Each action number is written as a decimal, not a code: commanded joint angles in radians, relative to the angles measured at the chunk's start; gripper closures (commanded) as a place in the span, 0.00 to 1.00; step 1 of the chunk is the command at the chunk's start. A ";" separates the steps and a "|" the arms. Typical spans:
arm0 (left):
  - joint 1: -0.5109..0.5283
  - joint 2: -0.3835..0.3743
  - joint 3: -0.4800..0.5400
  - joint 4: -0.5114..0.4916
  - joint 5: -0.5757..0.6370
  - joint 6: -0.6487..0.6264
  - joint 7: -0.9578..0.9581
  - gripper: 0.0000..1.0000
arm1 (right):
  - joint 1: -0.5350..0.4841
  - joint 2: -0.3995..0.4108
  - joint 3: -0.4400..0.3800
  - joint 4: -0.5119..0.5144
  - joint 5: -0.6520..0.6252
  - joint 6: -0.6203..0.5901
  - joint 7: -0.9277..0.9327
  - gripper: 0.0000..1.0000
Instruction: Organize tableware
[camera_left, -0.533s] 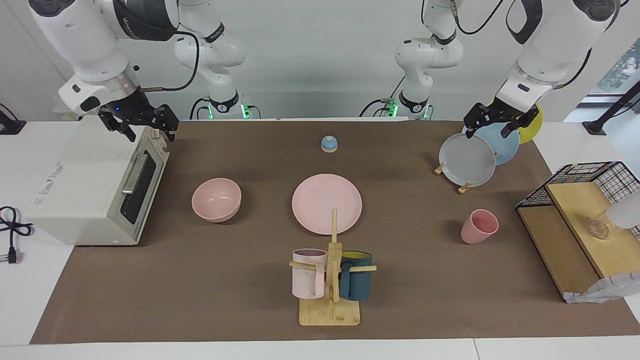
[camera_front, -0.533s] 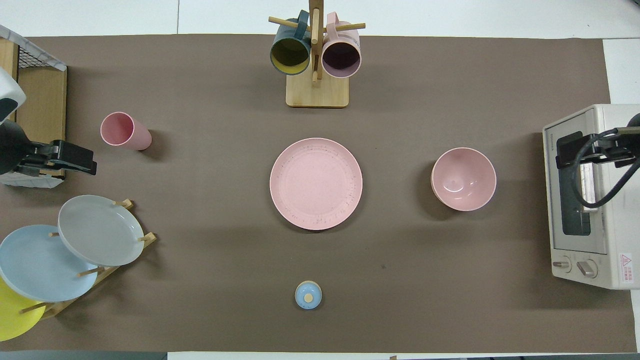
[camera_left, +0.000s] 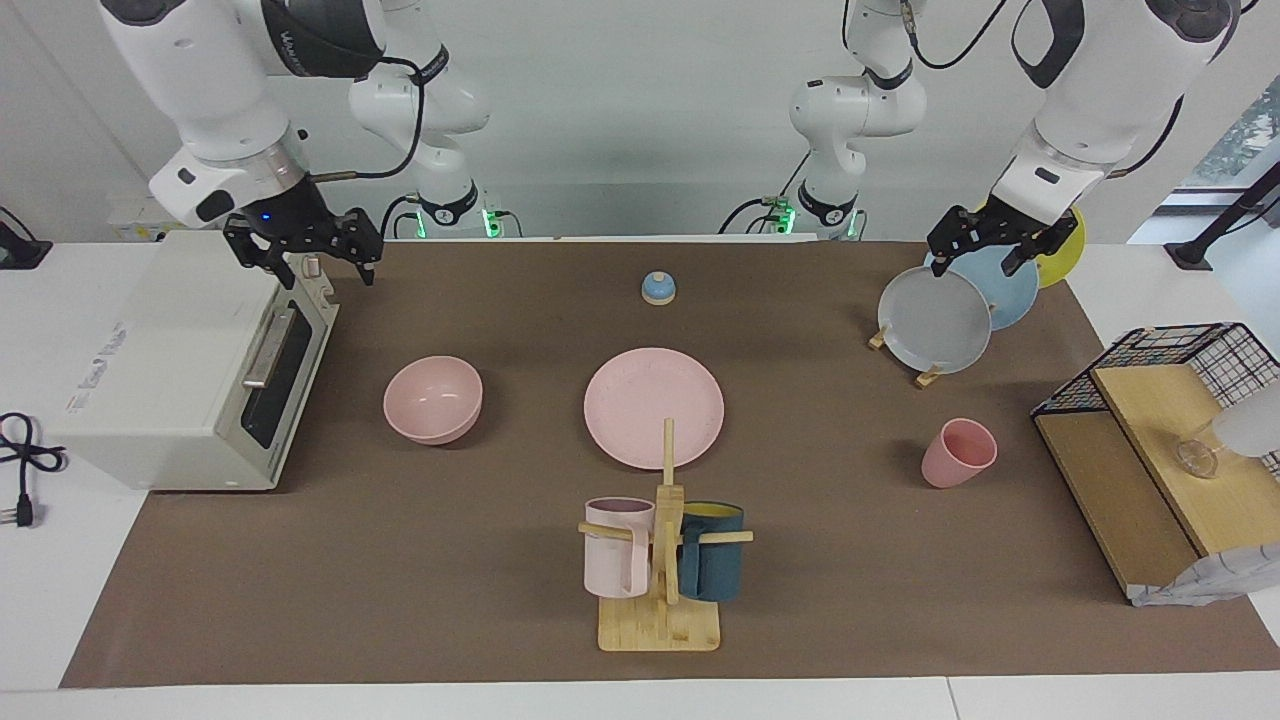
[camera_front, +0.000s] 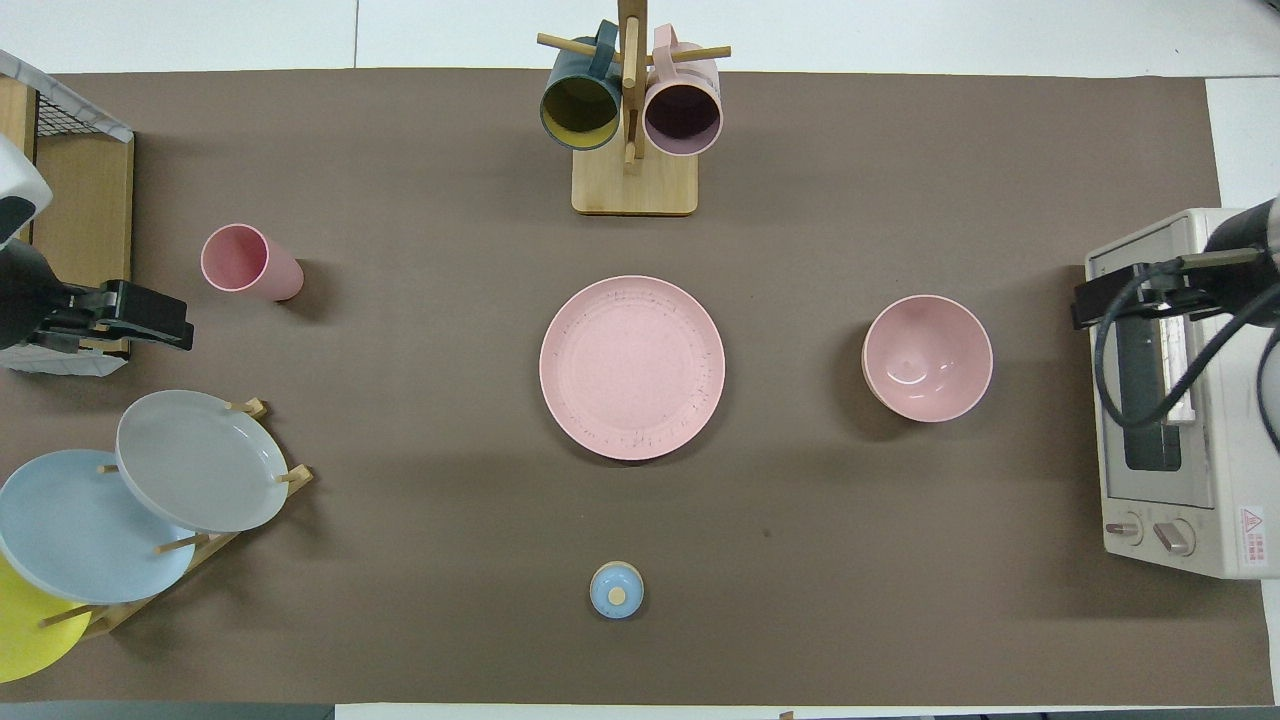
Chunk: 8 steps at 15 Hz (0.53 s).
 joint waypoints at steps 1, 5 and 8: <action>-0.006 -0.005 0.005 0.003 0.020 -0.008 0.005 0.00 | -0.003 0.012 0.087 -0.143 0.017 0.187 0.076 0.00; -0.006 -0.005 0.005 0.003 0.020 -0.008 0.004 0.00 | 0.074 0.065 0.111 -0.375 0.018 0.543 0.148 0.00; -0.006 -0.005 0.005 0.003 0.020 -0.008 0.004 0.00 | 0.081 0.073 0.116 -0.484 0.011 0.680 0.126 0.00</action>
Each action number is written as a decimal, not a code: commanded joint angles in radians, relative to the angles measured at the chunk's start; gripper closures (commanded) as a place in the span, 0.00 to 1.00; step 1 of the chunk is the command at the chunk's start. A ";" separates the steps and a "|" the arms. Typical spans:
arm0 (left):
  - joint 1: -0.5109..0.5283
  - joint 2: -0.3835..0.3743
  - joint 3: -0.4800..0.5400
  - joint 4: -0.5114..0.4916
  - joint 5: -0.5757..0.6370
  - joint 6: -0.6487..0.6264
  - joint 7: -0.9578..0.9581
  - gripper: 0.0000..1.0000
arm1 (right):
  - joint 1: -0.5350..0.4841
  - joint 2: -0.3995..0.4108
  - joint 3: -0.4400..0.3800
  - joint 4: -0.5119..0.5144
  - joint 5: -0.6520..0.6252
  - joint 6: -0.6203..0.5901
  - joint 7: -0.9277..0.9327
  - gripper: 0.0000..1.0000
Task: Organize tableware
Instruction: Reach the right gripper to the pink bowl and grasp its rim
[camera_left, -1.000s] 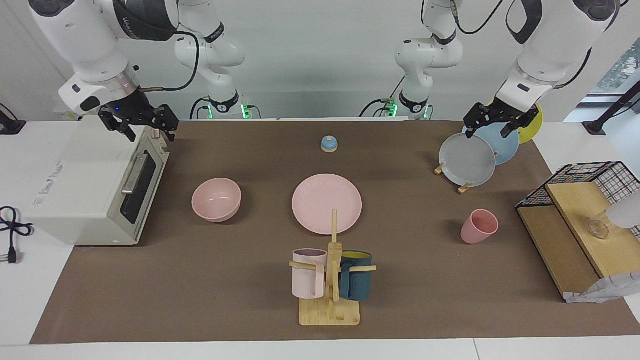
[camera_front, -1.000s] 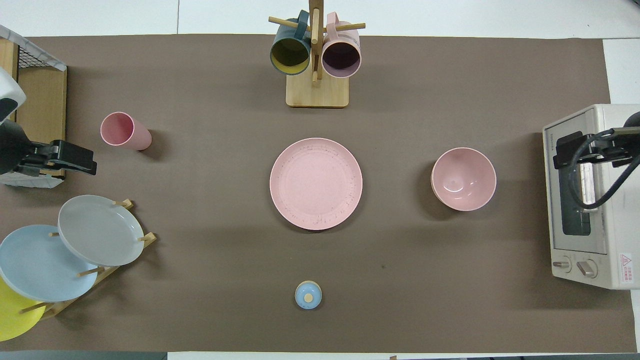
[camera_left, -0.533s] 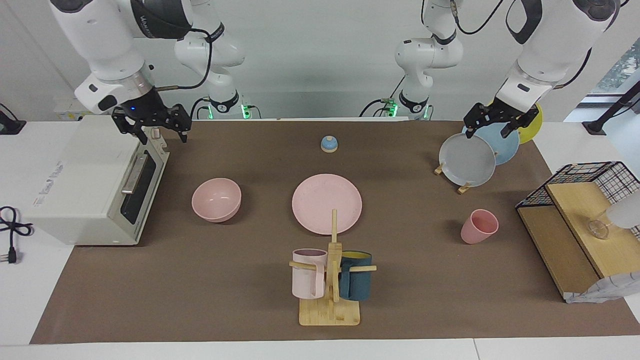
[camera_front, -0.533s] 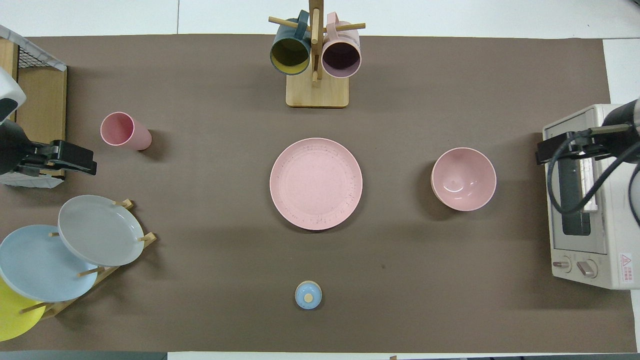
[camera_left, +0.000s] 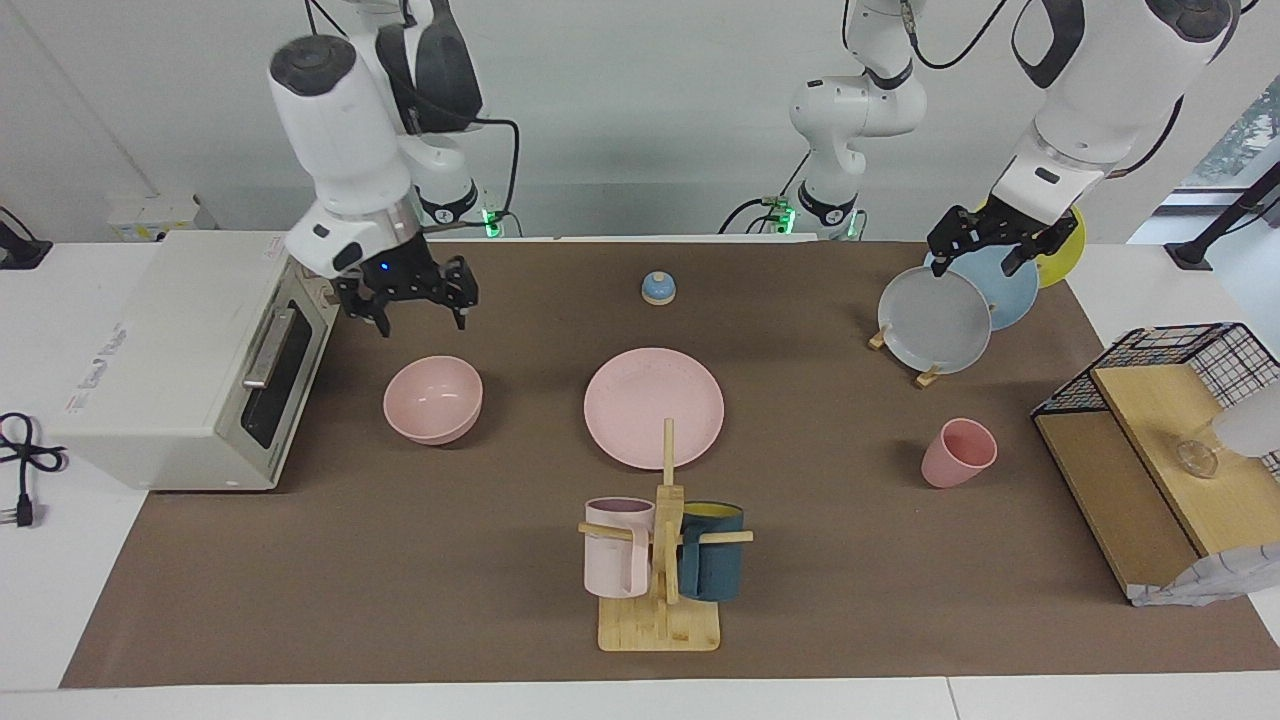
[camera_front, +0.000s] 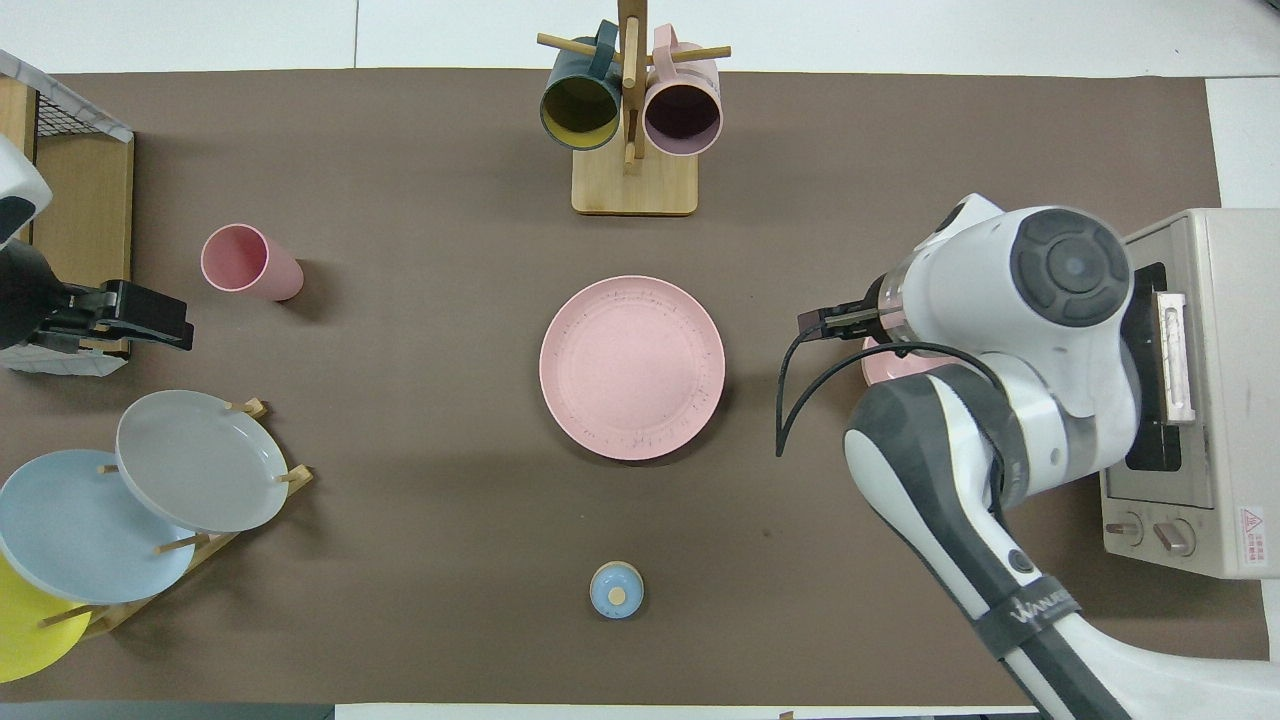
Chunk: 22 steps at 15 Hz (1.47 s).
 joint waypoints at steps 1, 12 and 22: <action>-0.006 -0.005 0.005 0.003 0.020 -0.008 0.004 0.00 | -0.017 -0.032 0.003 -0.096 0.011 0.071 -0.067 0.00; -0.015 -0.006 0.005 0.001 0.020 -0.011 -0.002 0.00 | -0.025 0.043 0.002 -0.159 -0.005 0.148 -0.150 0.94; -0.009 -0.005 0.005 0.003 0.018 -0.004 -0.002 0.00 | 0.139 0.187 0.020 0.397 -0.066 -0.378 0.136 1.00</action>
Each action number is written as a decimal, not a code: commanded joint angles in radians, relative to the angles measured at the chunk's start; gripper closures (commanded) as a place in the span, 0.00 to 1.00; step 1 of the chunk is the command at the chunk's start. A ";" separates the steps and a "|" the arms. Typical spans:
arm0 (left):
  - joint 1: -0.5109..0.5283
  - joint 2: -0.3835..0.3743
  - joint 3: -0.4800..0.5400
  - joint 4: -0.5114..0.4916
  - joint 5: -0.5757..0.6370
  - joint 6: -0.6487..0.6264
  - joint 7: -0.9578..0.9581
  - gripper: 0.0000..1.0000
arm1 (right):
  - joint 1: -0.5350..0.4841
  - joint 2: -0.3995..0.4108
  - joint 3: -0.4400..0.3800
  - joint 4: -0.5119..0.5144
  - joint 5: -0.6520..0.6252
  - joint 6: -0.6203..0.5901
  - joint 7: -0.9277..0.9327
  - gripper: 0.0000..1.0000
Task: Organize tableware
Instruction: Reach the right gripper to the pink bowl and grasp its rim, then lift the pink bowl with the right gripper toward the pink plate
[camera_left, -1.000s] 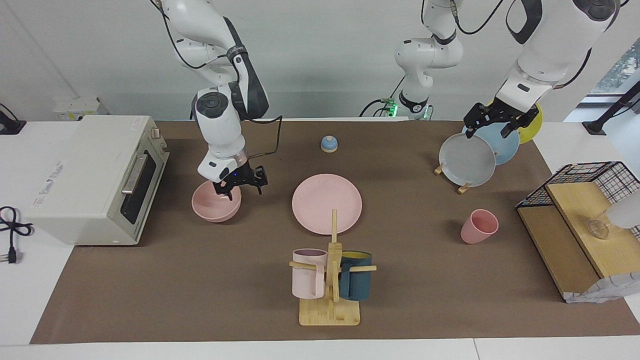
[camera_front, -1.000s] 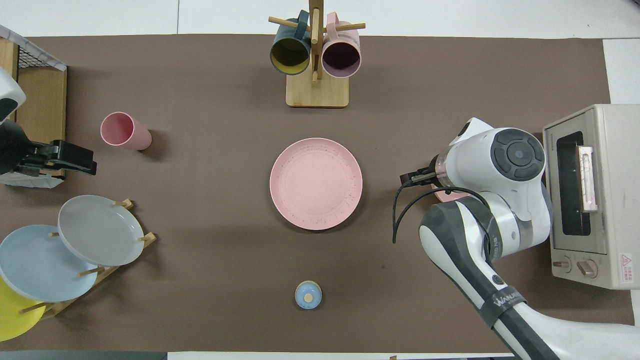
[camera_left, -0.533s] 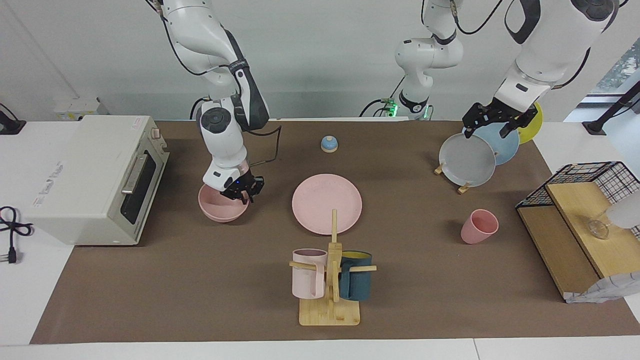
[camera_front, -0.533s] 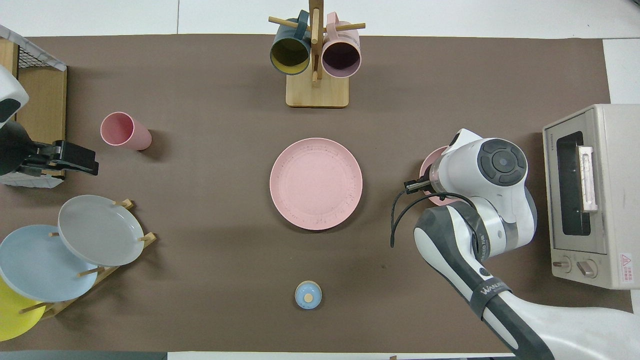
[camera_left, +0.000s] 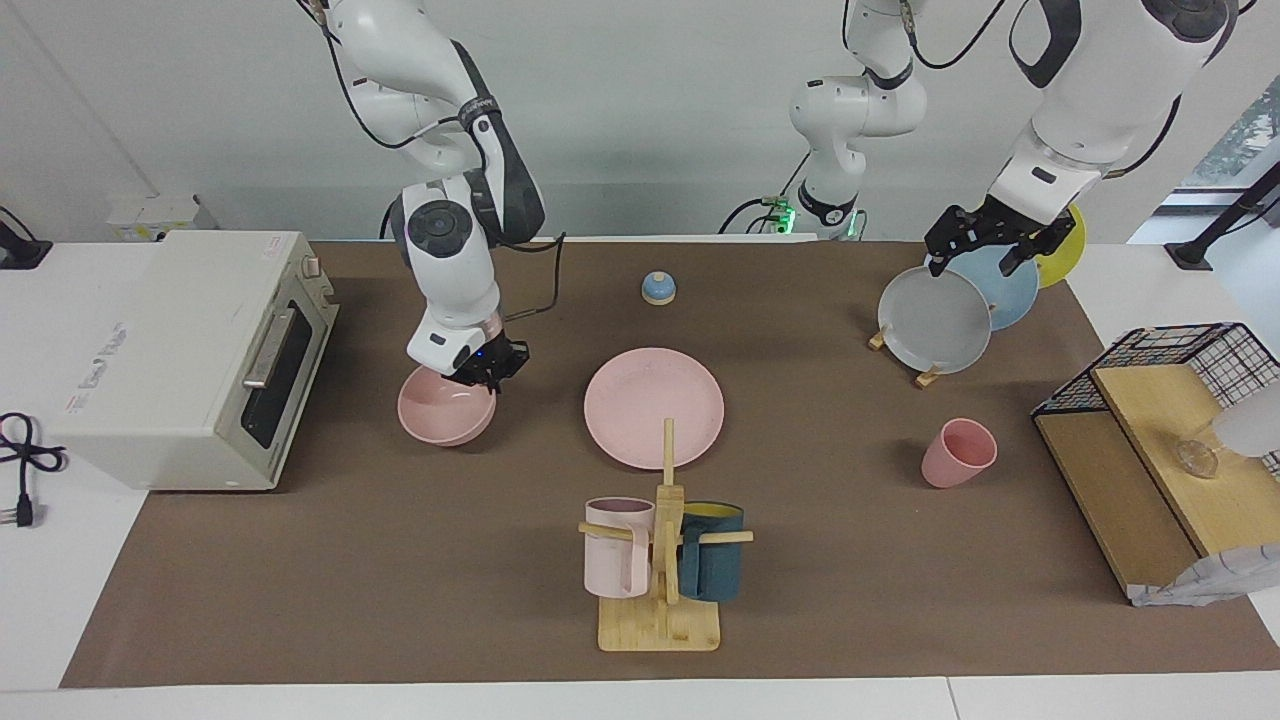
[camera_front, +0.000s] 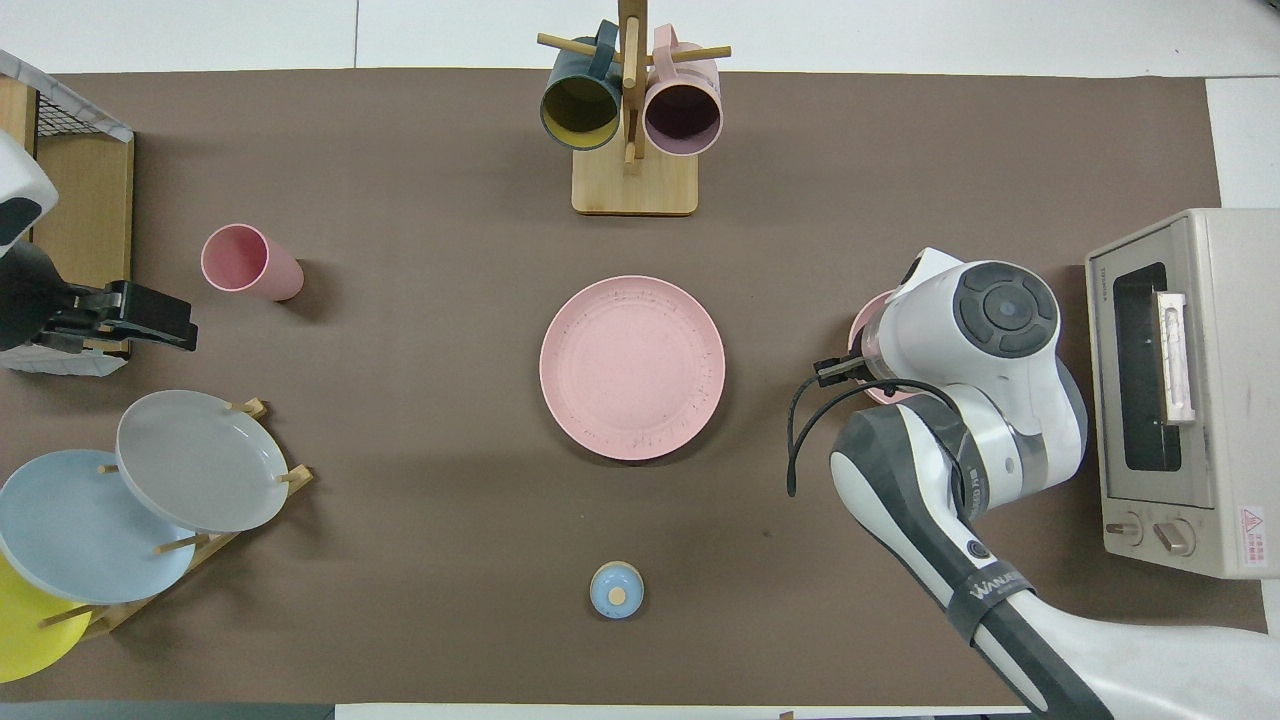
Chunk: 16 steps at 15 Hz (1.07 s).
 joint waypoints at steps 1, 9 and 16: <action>-0.001 -0.005 0.004 0.003 0.018 -0.002 -0.004 0.00 | 0.110 0.127 0.011 0.271 -0.030 -0.131 0.202 1.00; 0.026 0.182 0.007 -0.088 0.006 0.327 -0.021 0.00 | 0.375 0.440 0.011 0.627 -0.119 -0.082 0.609 1.00; 0.040 0.320 0.007 -0.088 -0.003 0.505 -0.051 0.00 | 0.372 0.407 0.012 0.492 -0.127 0.021 0.622 1.00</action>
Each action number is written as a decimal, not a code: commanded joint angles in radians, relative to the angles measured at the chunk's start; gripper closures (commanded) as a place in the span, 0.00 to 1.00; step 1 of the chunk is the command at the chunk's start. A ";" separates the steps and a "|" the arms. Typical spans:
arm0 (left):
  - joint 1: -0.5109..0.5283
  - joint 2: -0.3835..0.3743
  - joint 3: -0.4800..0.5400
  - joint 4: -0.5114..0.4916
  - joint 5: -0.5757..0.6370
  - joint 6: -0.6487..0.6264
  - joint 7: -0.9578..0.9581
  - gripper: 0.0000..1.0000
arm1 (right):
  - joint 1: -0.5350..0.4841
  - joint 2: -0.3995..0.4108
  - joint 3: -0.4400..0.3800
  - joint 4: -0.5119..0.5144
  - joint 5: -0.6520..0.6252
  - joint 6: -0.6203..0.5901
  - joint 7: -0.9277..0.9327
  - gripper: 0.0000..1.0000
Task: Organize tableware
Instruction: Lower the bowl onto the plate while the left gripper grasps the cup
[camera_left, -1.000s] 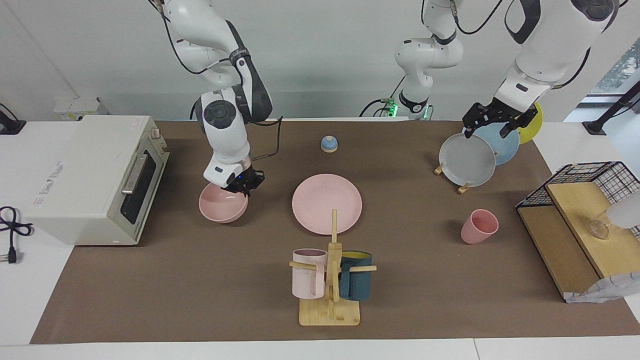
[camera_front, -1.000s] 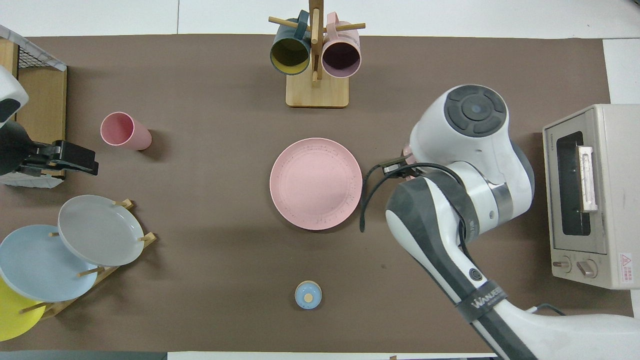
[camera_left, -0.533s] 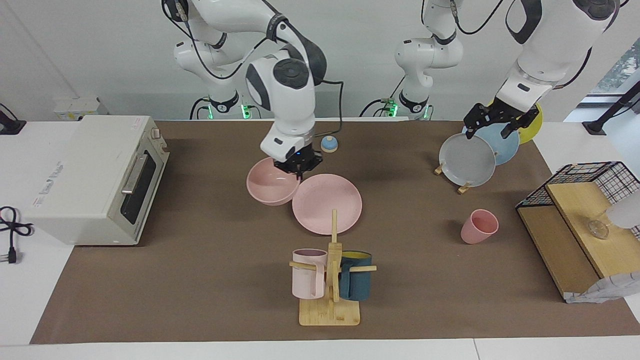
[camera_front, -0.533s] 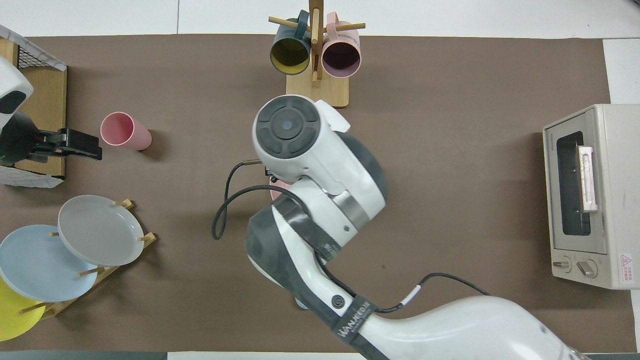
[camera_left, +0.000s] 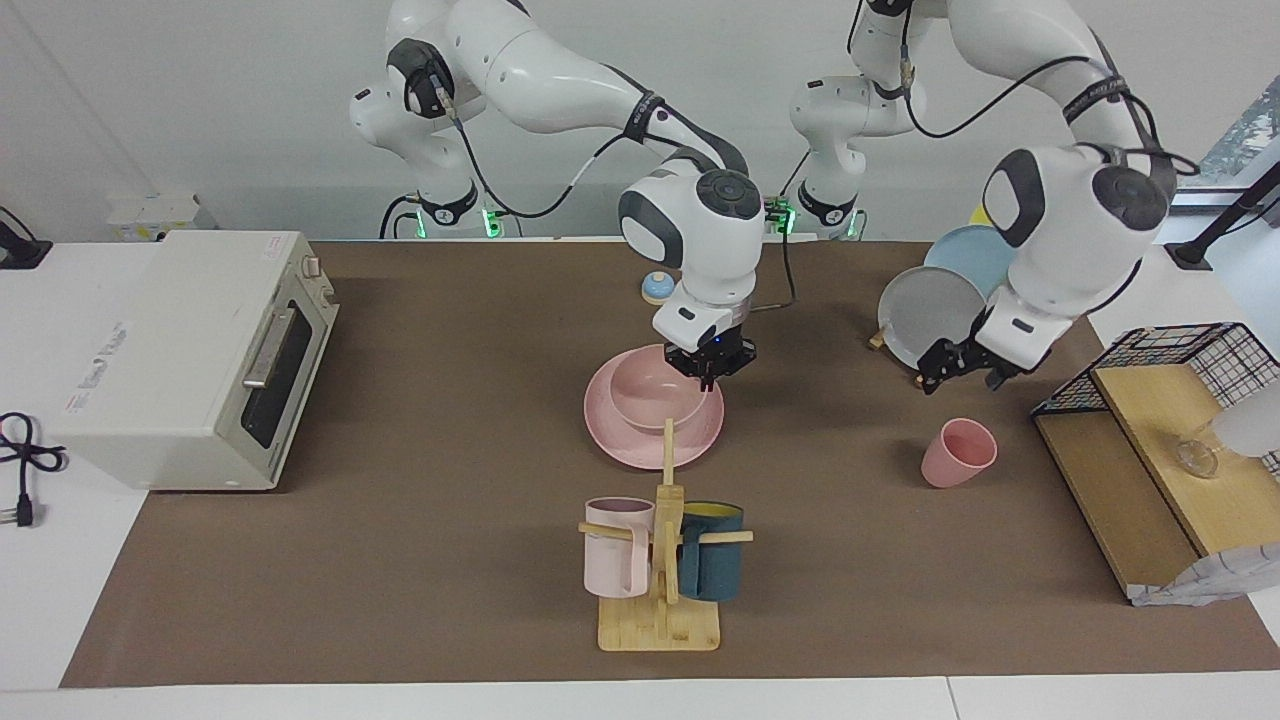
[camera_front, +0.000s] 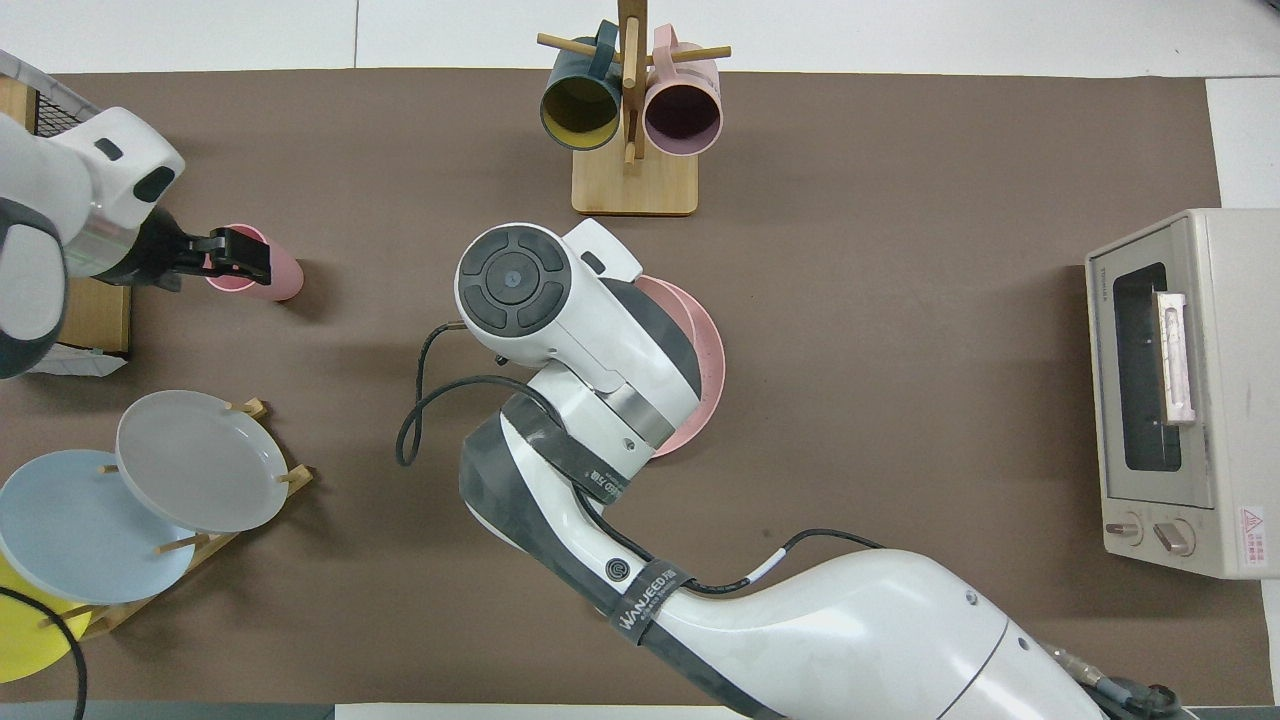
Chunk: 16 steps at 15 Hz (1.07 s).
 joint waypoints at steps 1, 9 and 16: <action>0.003 0.001 -0.002 0.014 -0.002 0.028 -0.034 0.00 | -0.011 -0.034 0.009 -0.072 -0.012 0.028 0.017 1.00; -0.009 0.048 -0.002 -0.006 -0.001 0.104 -0.045 0.01 | -0.017 -0.054 0.015 -0.134 0.023 0.071 0.074 1.00; 0.002 0.048 -0.002 -0.052 0.005 0.145 -0.022 1.00 | -0.033 -0.067 0.012 -0.046 0.020 -0.053 0.065 0.00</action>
